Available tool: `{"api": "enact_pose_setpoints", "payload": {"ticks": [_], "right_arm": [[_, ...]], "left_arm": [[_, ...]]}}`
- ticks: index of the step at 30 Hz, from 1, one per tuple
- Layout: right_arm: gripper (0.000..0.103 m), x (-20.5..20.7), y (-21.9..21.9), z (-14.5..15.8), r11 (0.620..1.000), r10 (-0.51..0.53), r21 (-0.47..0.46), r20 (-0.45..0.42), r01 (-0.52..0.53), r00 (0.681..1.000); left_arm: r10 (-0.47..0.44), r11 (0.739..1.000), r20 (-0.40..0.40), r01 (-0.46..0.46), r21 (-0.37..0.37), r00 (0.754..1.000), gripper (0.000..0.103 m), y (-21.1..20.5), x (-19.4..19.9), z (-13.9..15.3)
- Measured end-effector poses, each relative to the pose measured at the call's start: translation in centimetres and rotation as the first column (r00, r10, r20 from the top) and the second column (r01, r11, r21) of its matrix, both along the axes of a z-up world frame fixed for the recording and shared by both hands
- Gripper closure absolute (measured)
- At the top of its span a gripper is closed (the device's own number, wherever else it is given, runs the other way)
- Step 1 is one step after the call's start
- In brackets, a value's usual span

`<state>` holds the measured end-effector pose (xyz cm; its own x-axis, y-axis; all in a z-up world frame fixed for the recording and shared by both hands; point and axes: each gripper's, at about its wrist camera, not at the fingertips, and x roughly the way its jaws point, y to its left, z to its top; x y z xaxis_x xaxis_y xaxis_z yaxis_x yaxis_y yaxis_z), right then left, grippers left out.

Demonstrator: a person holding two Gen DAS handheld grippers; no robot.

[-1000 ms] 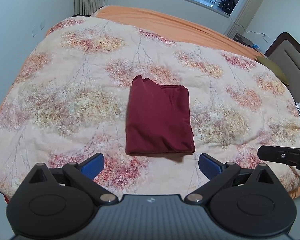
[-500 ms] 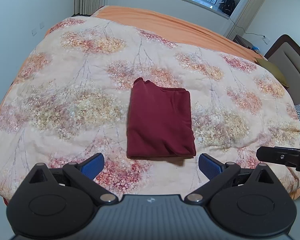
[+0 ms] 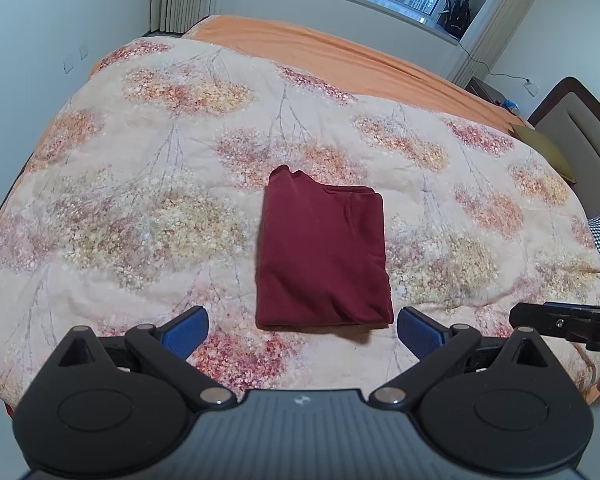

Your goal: Fold small clothes

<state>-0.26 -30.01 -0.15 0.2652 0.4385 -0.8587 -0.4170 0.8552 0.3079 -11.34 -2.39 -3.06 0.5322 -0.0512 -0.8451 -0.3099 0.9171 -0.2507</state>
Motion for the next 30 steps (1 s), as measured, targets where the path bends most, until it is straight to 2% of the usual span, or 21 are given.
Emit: {"api": "enact_pose_setpoints", "payload": {"ticks": [2,6,12,15,30], "right_arm": [[0.001,0.1,0.1,0.0,1.0,0.001,0.001,-0.001,-0.001,1.0],[0.001,0.3,0.3,-0.1,1.0,0.006,-0.002,0.0,-0.006,1.0],[0.001,0.7,0.8,0.2,1.0,0.014,-0.001,0.005,-0.014,1.0],[0.001,0.8,0.9,0.4,1.0,0.018,0.0,0.009,-0.018,1.0],[0.001,0.7,1.0,0.6,1.0,0.024,-0.001,0.013,-0.024,1.0]], "left_arm": [[0.004,1.0,-0.009,-0.004,0.009,1.0,0.001,0.1,0.2,-0.1],[-0.018,0.997,-0.001,0.018,0.076,1.0,0.001,-0.1,0.3,0.2],[-0.029,1.0,0.021,0.029,-0.002,0.999,0.001,0.1,0.2,0.1],[-0.04,0.999,0.032,0.041,-0.012,0.999,0.001,-0.1,0.2,0.2],[-0.023,1.0,0.082,0.022,0.012,0.996,0.0,-0.3,-0.1,1.4]]}}
